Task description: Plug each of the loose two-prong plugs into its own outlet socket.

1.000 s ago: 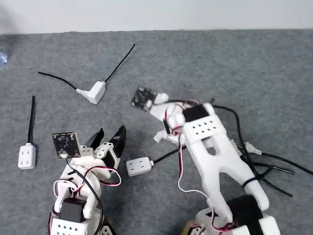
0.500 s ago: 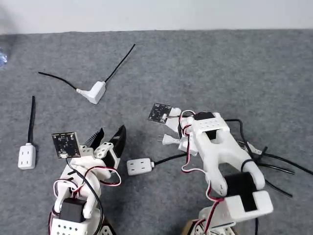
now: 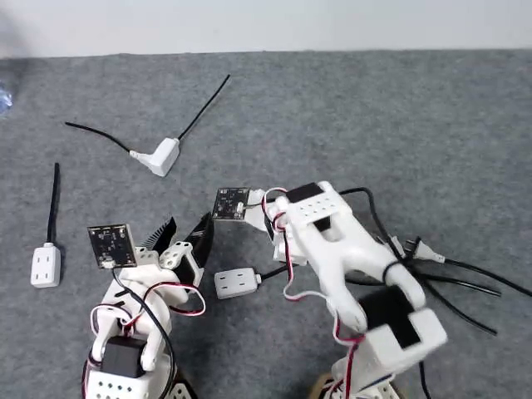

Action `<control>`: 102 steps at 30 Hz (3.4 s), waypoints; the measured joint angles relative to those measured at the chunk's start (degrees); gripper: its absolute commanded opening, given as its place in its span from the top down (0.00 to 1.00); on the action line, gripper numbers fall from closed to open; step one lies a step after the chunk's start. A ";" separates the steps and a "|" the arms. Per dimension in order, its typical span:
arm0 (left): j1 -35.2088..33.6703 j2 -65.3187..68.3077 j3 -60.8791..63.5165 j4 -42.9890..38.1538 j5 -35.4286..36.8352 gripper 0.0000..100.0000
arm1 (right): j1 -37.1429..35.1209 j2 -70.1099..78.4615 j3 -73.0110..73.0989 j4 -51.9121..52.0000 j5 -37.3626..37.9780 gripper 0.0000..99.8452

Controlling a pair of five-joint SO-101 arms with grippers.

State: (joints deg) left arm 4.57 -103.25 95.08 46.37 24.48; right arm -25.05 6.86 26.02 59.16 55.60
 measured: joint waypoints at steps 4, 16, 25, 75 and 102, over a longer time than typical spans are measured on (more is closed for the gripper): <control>0.00 0.00 0.00 0.00 0.00 0.78 | 0.00 4.13 -4.22 0.97 0.09 0.65; 0.26 0.00 0.00 0.00 0.00 0.78 | -0.35 4.84 -8.44 2.37 0.09 0.98; 0.26 0.00 0.00 0.00 0.00 0.78 | 0.00 4.84 -8.44 2.11 0.00 0.99; 3.34 0.00 1.58 0.00 0.00 0.78 | -1.67 16.26 -41.05 28.57 6.24 0.88; 3.60 0.00 1.58 0.00 -0.62 0.78 | 0.53 3.60 -9.58 4.84 5.01 0.69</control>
State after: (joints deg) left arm 8.18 -103.25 96.66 46.37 23.87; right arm -24.53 10.46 16.44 64.00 60.62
